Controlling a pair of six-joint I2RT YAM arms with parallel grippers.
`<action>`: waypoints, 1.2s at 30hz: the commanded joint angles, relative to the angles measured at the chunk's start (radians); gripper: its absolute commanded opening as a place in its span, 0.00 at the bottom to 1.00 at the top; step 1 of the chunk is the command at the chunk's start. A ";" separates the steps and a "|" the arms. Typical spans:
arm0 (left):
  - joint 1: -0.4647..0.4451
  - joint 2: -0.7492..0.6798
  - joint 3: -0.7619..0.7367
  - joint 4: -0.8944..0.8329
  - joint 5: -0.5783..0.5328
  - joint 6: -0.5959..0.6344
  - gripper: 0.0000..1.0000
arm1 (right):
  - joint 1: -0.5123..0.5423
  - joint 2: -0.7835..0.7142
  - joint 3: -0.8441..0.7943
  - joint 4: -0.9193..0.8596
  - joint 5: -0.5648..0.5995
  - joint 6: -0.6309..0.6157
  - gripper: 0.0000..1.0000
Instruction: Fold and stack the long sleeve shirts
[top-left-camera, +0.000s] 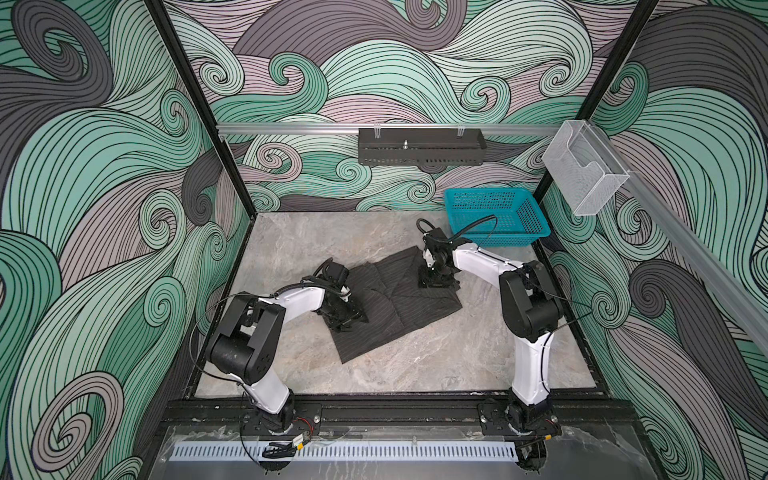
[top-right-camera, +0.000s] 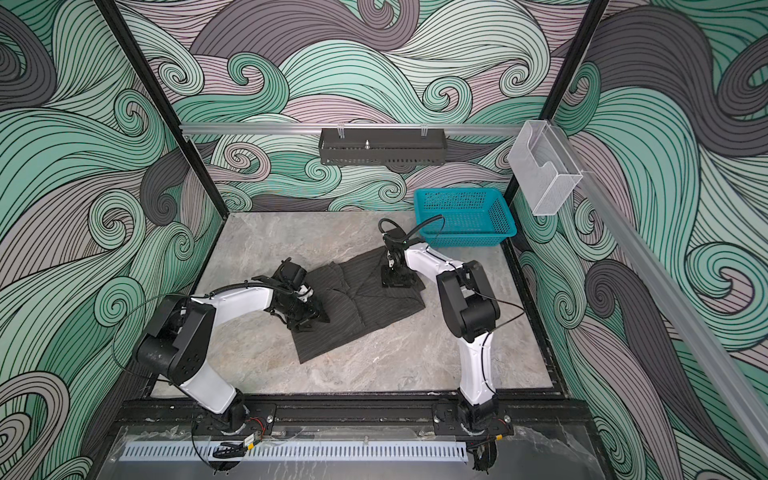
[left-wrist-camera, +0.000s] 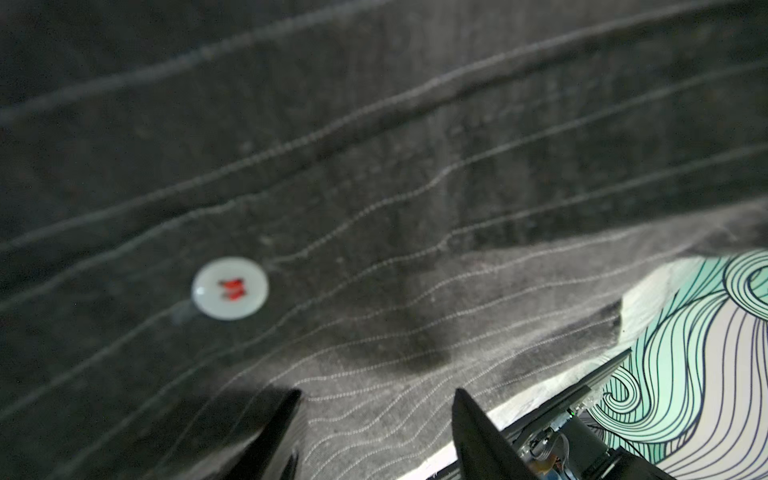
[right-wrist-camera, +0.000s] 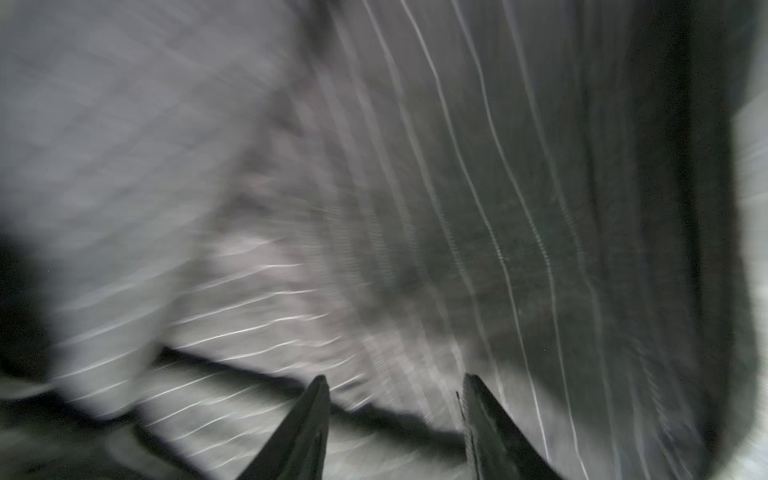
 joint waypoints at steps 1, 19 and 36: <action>-0.001 -0.015 -0.041 -0.055 -0.050 0.030 0.58 | 0.005 -0.010 -0.049 -0.042 0.008 -0.020 0.53; 0.118 -0.264 0.073 -0.261 -0.143 0.166 0.66 | 0.096 -0.511 -0.462 -0.044 0.040 0.119 0.56; 0.382 -0.707 -0.214 -0.221 -0.096 -0.001 0.71 | 0.389 -0.351 -0.339 0.250 -0.156 0.433 0.61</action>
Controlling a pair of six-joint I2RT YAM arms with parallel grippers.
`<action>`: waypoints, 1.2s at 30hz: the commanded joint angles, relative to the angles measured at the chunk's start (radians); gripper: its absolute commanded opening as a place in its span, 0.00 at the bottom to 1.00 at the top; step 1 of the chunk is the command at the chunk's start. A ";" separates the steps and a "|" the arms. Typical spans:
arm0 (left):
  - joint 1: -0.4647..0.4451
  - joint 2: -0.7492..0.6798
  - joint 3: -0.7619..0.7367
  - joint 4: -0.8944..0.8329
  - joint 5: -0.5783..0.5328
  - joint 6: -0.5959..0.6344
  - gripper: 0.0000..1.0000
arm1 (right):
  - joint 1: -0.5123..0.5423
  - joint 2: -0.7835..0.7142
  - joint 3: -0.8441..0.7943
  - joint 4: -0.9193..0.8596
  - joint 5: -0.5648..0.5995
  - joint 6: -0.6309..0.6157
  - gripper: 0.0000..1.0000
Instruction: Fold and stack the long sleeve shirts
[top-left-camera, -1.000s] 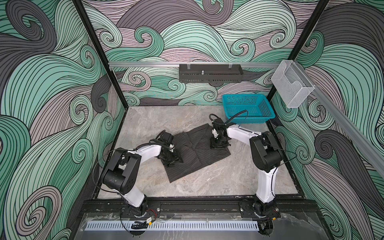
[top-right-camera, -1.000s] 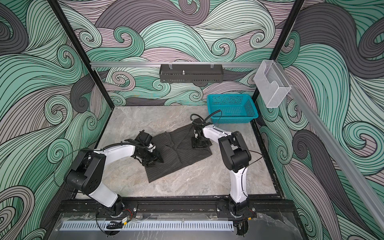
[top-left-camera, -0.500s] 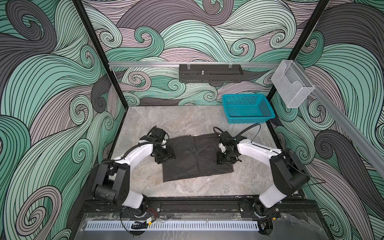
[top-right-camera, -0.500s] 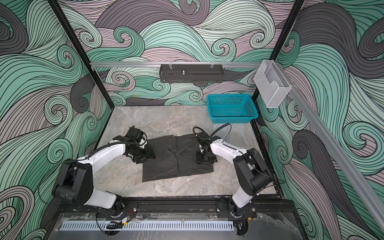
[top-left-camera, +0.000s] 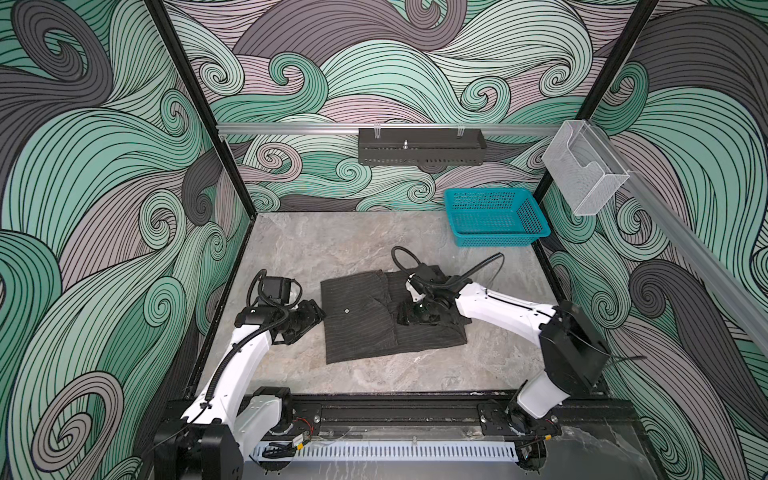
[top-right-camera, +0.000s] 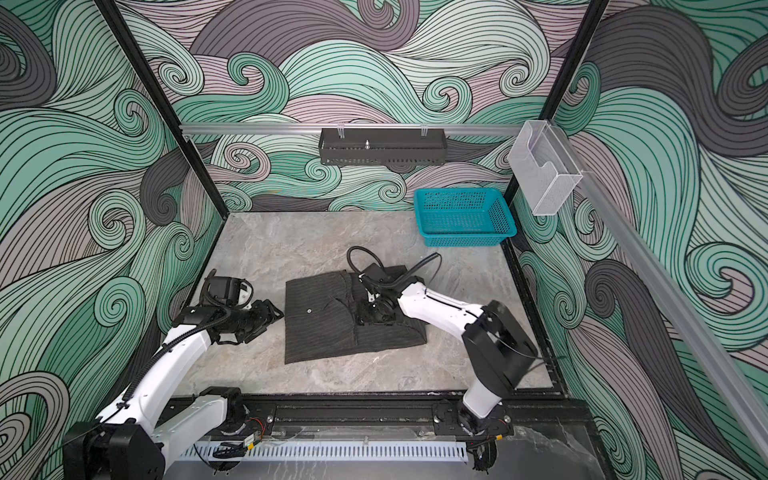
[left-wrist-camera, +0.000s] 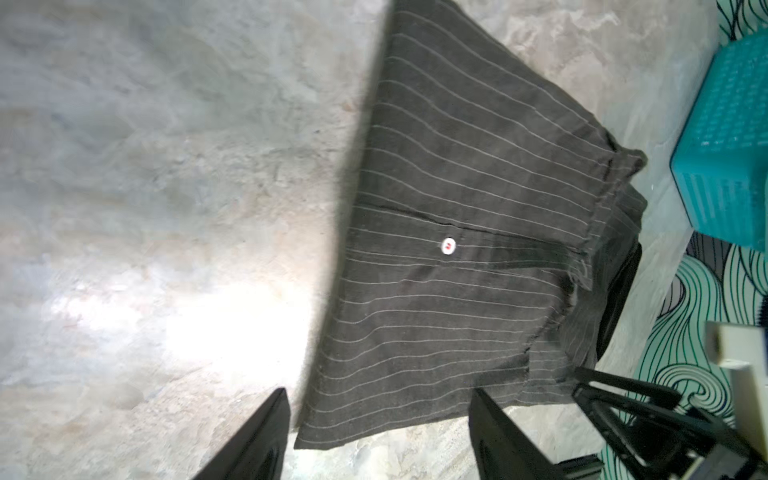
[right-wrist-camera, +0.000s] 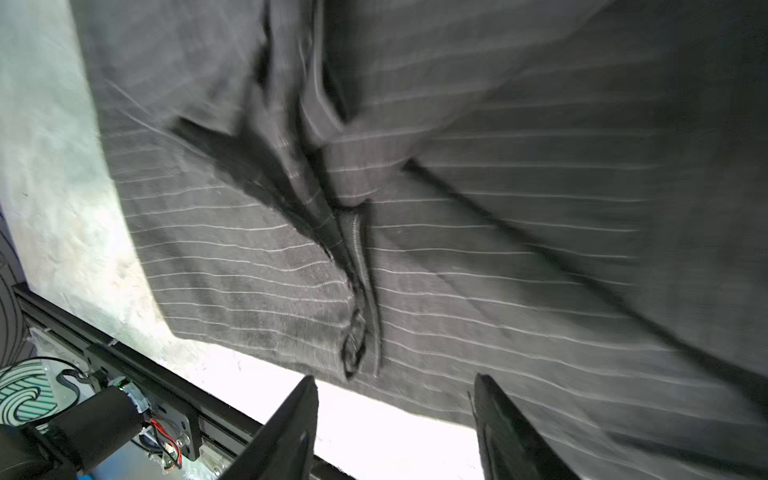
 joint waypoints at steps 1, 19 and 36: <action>0.018 -0.039 0.011 0.002 0.036 -0.035 0.71 | 0.043 0.049 0.047 0.085 -0.059 0.065 0.60; 0.066 -0.003 0.009 0.007 0.067 -0.038 0.71 | 0.178 -0.034 -0.004 0.013 -0.018 0.193 0.00; 0.067 0.216 -0.009 0.115 0.171 -0.014 0.71 | 0.185 -0.053 -0.032 -0.079 0.095 0.138 0.35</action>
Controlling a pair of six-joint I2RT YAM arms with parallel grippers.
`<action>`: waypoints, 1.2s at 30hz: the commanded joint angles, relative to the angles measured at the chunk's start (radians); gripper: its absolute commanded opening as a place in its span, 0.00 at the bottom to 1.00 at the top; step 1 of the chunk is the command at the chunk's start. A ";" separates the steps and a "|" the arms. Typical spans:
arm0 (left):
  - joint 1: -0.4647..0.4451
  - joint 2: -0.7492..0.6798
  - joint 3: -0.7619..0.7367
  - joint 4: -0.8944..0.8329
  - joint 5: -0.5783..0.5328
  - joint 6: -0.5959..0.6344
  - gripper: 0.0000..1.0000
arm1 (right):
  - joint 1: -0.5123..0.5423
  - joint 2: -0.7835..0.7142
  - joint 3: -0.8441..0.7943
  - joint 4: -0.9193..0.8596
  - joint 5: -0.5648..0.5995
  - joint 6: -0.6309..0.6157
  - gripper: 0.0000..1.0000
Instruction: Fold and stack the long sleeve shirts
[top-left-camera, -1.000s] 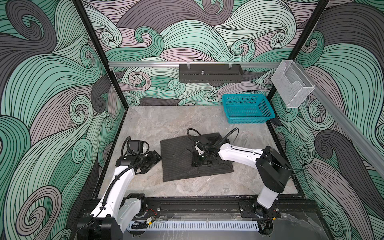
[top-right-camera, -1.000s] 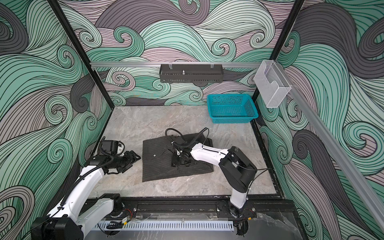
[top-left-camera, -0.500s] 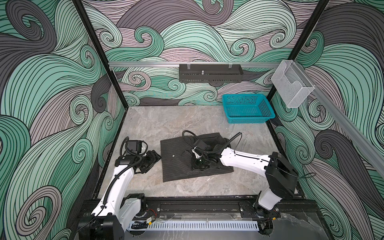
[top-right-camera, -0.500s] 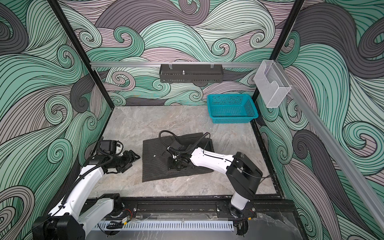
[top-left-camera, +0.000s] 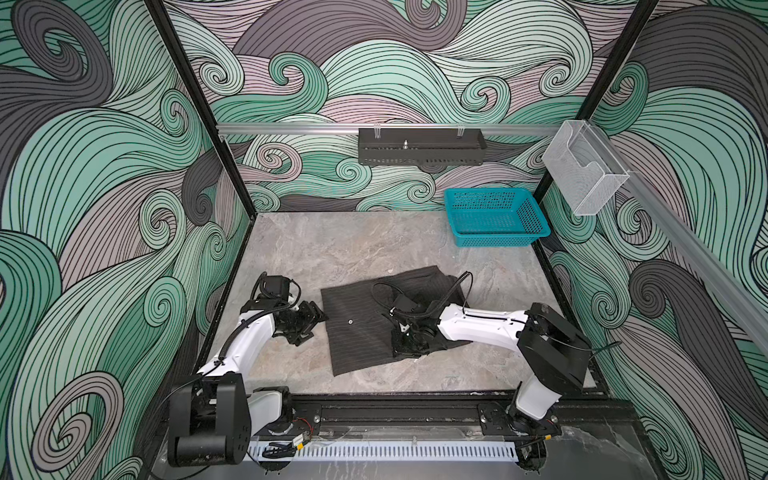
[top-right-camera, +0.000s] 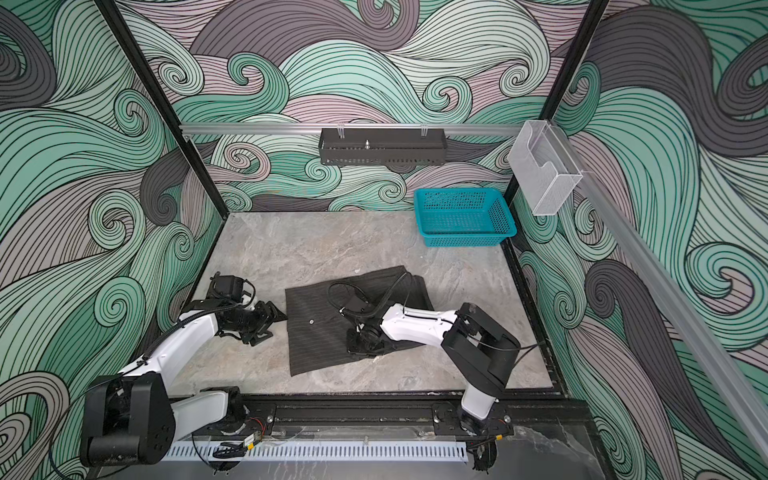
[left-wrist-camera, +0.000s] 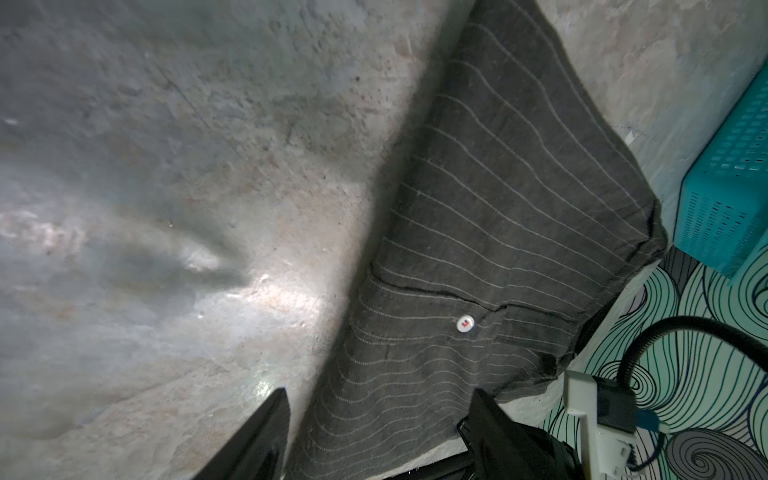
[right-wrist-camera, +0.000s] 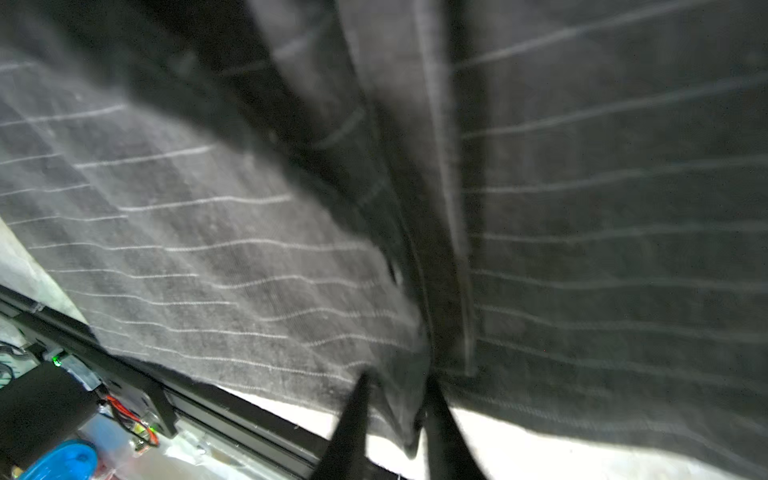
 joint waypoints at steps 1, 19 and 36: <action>0.007 0.007 -0.012 0.049 0.032 0.007 0.70 | 0.005 -0.087 0.081 -0.130 0.123 -0.075 0.38; 0.004 0.095 -0.156 0.282 0.068 -0.065 0.68 | -0.160 0.331 0.530 -0.244 0.129 -0.411 0.22; -0.115 0.283 -0.231 0.452 0.074 -0.077 0.63 | -0.228 0.447 0.324 -0.140 0.018 -0.348 0.19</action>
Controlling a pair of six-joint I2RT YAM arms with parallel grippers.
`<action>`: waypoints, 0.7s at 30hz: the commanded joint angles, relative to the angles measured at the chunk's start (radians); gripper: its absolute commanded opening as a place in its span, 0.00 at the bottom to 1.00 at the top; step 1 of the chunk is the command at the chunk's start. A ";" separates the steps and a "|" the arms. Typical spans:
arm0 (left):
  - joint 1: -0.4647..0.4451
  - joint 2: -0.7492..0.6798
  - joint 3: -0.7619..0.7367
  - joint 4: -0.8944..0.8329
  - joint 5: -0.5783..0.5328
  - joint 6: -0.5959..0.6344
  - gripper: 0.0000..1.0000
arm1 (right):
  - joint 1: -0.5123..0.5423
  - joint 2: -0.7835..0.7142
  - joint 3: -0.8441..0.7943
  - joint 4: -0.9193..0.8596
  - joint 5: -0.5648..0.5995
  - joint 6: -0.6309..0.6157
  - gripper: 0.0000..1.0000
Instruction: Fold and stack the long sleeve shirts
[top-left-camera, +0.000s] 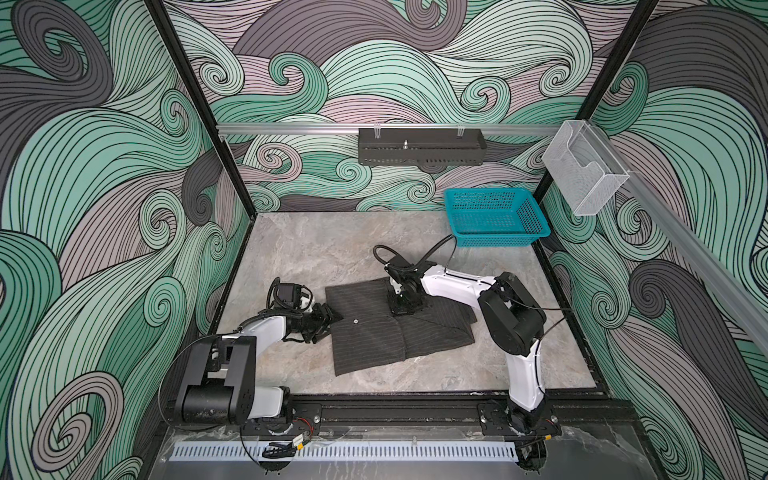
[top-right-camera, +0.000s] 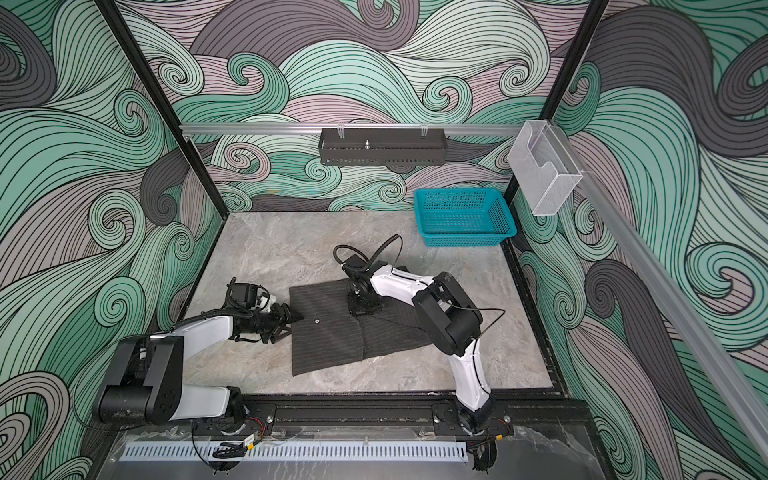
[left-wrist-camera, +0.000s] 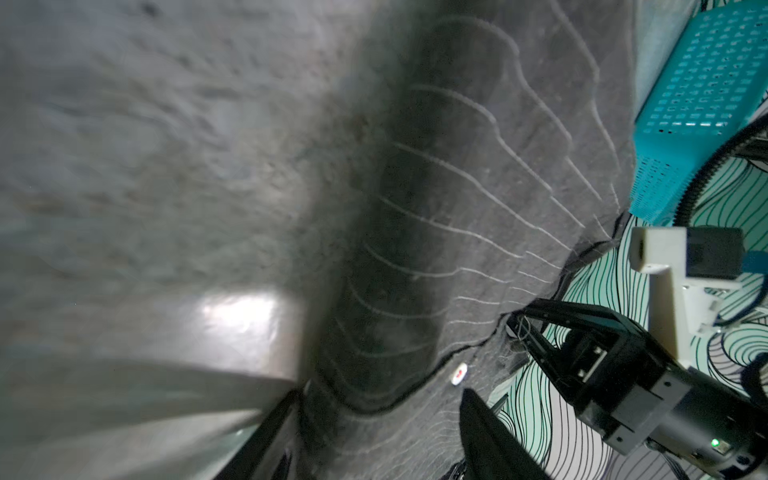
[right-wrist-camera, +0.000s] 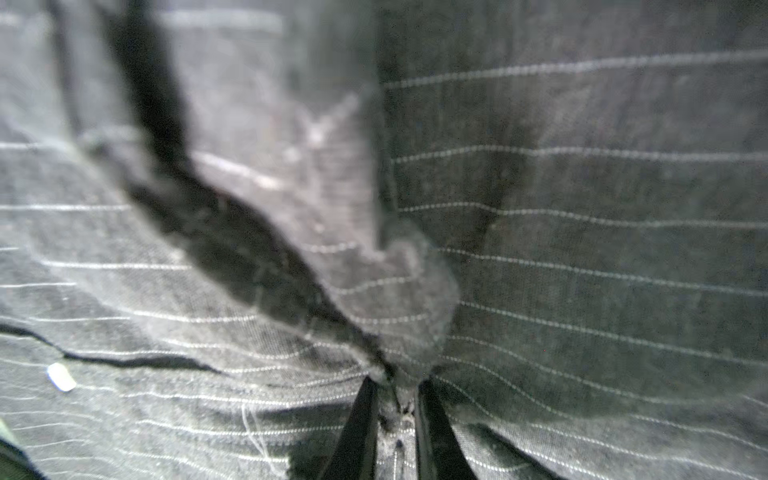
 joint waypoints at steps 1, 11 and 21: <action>-0.035 0.079 -0.072 -0.030 -0.097 -0.005 0.62 | 0.005 0.102 -0.077 -0.011 -0.024 0.020 0.18; -0.081 0.148 -0.107 -0.015 -0.149 0.017 0.57 | -0.003 0.105 -0.062 -0.006 -0.063 0.025 0.18; -0.089 0.085 -0.079 -0.024 -0.157 0.033 0.06 | -0.003 0.053 -0.079 0.041 -0.161 0.069 0.17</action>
